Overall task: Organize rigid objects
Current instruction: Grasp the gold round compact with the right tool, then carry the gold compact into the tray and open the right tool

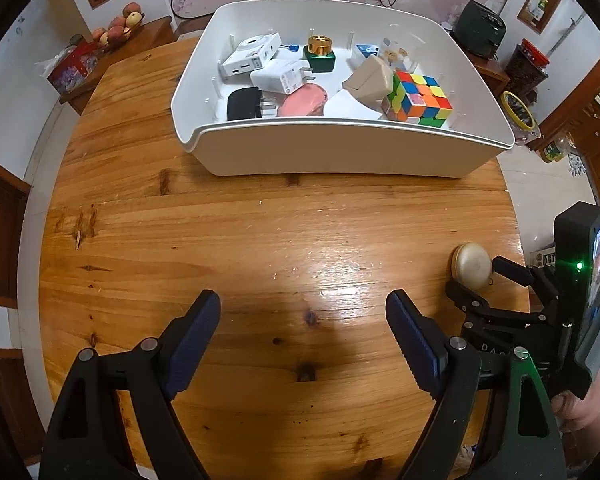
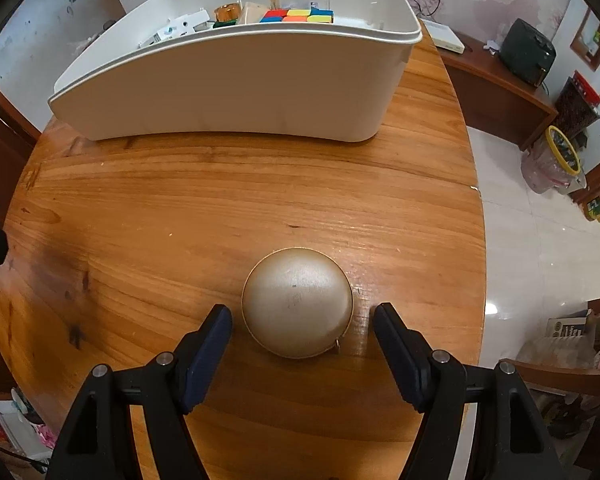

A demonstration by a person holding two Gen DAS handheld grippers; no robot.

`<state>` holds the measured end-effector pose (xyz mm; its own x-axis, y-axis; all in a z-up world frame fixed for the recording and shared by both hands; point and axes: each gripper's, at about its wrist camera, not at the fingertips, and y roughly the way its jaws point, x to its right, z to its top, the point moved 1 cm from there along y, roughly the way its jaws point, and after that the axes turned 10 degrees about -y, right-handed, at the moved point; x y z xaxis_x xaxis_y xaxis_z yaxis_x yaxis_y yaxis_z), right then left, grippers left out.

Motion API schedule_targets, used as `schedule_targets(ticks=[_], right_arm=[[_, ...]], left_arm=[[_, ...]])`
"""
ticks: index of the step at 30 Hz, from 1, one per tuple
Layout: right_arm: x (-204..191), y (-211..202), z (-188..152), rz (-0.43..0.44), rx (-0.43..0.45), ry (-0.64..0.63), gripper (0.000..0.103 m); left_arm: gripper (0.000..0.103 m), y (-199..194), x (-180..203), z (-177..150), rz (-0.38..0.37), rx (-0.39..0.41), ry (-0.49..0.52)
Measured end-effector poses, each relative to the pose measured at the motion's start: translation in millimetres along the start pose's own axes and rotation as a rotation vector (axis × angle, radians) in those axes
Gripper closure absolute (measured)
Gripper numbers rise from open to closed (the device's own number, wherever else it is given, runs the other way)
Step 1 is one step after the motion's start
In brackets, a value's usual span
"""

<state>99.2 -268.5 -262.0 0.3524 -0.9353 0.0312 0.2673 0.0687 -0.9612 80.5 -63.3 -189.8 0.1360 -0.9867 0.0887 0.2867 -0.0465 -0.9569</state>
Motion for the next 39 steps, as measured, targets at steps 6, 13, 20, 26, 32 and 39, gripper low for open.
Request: schedule_targets(ticks=[6, 13, 20, 26, 32, 39], right_arm=[[-8.1, -0.2, 2.7, -0.042, -0.001, -0.046, 0.042], [-17.8, -4.1, 3.8, -0.019, -0.026, -0.059, 0.048], [-31.3, -34.3, 9.4, 0.023, 0.009, -0.072, 0.048], [-29.4, -71.7, 35.3, 0.043, 0.076, -0.056, 0.048], [-19.1, -113.4, 76.5, 0.037, 0.162, -0.058, 0.048], [-17.3, -159.3, 128.7, 0.000, 0.263, -0.085, 0.048]], left_arm=[[0.016, 0.3, -0.5, 0.7, 0.001, -0.004, 0.006], [0.016, -2.7, 2.7, 3.0, -0.002, -0.004, 0.029], [0.016, -13.3, 1.9, 12.6, -0.019, 0.007, 0.032], [0.016, -33.2, -3.5, 27.9, -0.026, 0.046, 0.019], [0.016, -55.7, -14.0, 47.2, -0.026, 0.086, -0.014], [0.016, -78.2, -25.2, 70.3, -0.069, 0.103, -0.041]])
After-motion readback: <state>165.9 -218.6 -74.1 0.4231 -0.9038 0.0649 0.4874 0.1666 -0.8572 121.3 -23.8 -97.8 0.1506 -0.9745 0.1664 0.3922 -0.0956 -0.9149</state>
